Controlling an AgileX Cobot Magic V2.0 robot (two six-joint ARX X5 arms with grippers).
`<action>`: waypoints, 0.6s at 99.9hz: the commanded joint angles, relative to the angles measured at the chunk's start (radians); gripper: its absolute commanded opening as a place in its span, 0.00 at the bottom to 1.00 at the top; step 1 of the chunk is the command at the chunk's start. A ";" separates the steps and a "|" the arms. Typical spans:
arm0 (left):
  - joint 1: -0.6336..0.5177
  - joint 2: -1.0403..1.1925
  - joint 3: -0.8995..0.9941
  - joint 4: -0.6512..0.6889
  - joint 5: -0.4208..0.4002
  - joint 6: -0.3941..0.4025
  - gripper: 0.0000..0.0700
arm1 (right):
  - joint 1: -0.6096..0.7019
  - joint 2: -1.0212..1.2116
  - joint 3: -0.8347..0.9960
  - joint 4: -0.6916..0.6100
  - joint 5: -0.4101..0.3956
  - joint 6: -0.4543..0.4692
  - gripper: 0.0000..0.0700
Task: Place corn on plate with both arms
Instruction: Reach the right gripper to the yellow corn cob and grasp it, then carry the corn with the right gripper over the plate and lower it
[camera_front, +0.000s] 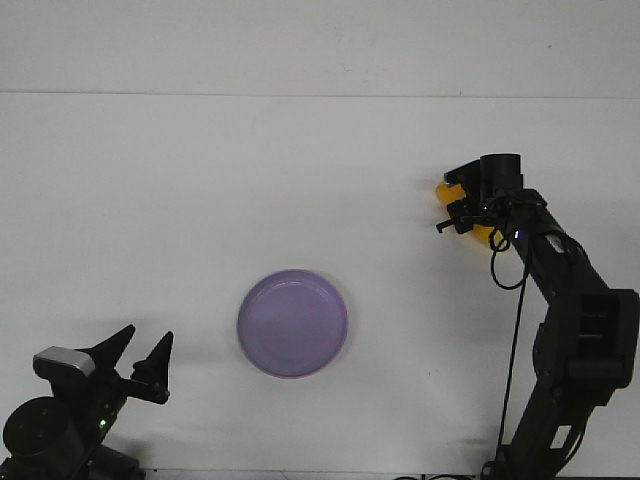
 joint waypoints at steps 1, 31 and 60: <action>-0.003 0.004 0.004 0.010 -0.003 -0.006 0.66 | 0.001 -0.069 0.020 0.002 -0.024 0.042 0.18; -0.003 0.004 0.004 0.013 -0.002 -0.006 0.66 | 0.094 -0.403 0.020 -0.183 -0.139 0.139 0.18; -0.003 0.004 0.004 0.013 -0.002 -0.006 0.66 | 0.454 -0.541 -0.017 -0.298 -0.178 0.253 0.18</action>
